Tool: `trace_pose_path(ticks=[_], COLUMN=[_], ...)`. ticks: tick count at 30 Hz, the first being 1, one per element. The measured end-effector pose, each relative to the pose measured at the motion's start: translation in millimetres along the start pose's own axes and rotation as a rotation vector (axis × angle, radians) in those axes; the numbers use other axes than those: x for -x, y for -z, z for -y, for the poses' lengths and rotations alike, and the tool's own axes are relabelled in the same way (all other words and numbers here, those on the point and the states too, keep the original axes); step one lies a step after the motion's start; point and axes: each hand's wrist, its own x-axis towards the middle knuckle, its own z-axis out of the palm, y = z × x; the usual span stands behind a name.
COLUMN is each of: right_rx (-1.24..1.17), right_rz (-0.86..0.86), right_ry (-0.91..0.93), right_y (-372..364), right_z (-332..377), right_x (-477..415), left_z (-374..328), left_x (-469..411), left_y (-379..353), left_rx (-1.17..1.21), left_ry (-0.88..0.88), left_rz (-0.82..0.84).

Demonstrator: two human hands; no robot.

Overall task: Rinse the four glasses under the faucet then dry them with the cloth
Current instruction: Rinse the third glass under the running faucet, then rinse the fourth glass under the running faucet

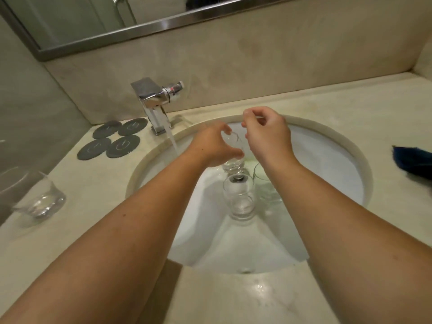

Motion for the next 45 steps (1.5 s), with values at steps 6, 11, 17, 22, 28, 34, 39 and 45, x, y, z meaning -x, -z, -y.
trace_pose_path(ticks=[6,11,17,22,28,34,39,45], right_rx=[-0.031,-0.048,-0.037,-0.016,0.091,0.336,0.540,0.600], right_rz=[-0.018,-0.036,-0.041,-0.043,0.034,0.229,0.314,0.542], right_ry=[-0.005,-0.006,-0.008,-0.022,0.107,0.380,0.554,0.678], right_y=[-1.6,-2.6,-2.3,-1.4,-3.8,-15.8,-33.5,-92.1], right_z=[1.3,3.4,4.7,7.2,12.4,24.2,39.0,69.9], right_x=[-0.4,-0.2,0.2,1.8,11.3,33.0,58.5,124.1], left_z=[-4.6,-2.3,0.9,4.5,2.0,17.0,49.2,107.7], left_x=[-5.6,-4.7,-2.5,-2.5,15.3,77.4,138.3,206.9], left_y=[-36.8,-42.8,-45.4,-48.4,-31.2,18.0,59.0,98.6], left_rx=[-0.092,-0.080,-0.022,-0.027,-0.041,-0.206,-0.232,-0.094], left_ry=[0.027,0.060,0.089,0.081,0.044,-0.078,-0.038,0.083], left_rz=[0.102,0.130,0.143,0.146,0.139,-0.071,-0.218,-0.475])
